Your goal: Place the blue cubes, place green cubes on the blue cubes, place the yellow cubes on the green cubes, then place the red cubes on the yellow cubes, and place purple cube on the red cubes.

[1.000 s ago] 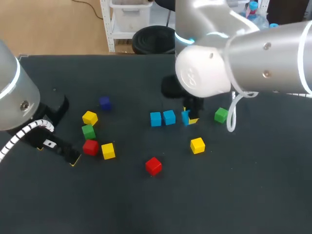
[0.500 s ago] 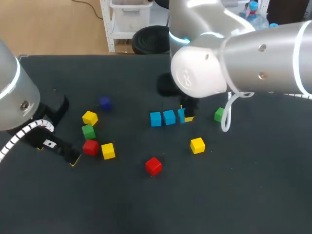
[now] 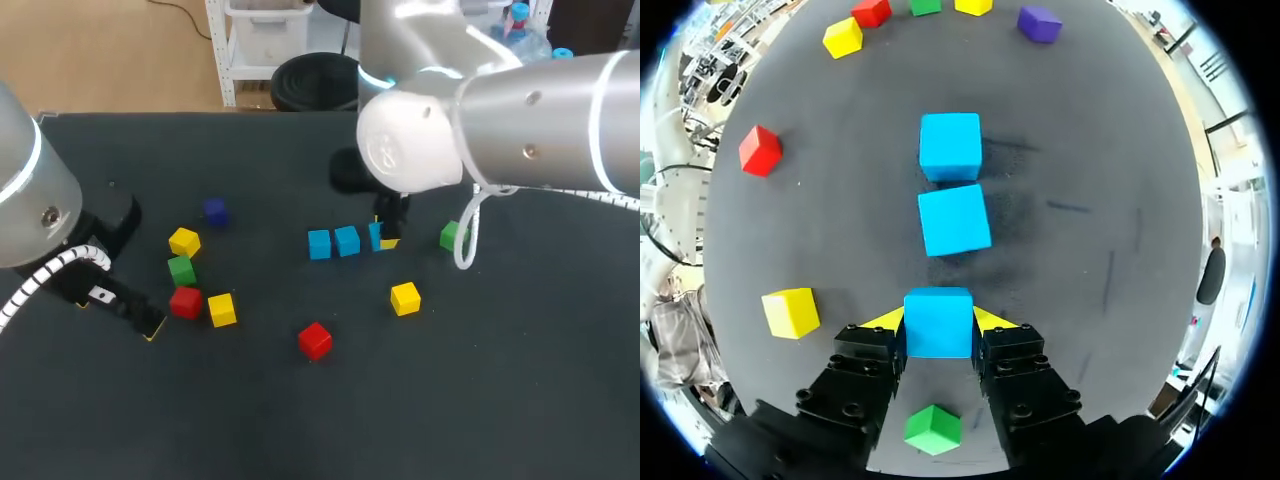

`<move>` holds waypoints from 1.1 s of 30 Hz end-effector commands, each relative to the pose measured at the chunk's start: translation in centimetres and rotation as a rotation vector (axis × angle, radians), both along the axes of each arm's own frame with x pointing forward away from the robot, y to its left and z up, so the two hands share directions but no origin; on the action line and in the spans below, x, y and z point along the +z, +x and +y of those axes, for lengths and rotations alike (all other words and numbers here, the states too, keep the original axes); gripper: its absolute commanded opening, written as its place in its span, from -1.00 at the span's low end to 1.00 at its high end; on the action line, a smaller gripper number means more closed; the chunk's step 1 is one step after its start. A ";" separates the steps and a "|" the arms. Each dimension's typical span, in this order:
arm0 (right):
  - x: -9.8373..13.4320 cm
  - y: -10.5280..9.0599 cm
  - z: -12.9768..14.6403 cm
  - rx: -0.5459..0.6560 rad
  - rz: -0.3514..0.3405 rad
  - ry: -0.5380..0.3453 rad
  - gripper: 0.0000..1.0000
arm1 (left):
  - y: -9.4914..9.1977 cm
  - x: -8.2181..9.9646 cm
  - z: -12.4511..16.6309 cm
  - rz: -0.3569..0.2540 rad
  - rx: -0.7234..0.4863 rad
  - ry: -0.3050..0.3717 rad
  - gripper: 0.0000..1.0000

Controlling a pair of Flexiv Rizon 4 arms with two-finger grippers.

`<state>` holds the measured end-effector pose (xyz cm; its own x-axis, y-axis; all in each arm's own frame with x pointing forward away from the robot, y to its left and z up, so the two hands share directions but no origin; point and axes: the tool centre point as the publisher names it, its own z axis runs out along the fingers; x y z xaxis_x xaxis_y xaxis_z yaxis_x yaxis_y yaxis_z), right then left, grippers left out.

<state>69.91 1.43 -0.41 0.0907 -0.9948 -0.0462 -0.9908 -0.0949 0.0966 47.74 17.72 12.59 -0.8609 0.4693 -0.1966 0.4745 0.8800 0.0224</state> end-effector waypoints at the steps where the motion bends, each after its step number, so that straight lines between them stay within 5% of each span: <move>1: -0.2 0.5 0.2 0.007 0.016 0.003 -1.00 | 0.1 0.0 0.0 0.001 -0.002 -0.002 1.00; 33: -1.2 0.2 0.6 0.041 0.026 0.048 -1.00 | 0.1 0.0 0.0 0.001 -0.002 -0.002 1.00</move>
<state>69.85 2.07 -1.48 0.1288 -0.9874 -0.0922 -0.9835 -0.1391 0.1156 47.74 17.72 12.59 -0.8609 0.4692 -0.1966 0.4745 0.8800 0.0224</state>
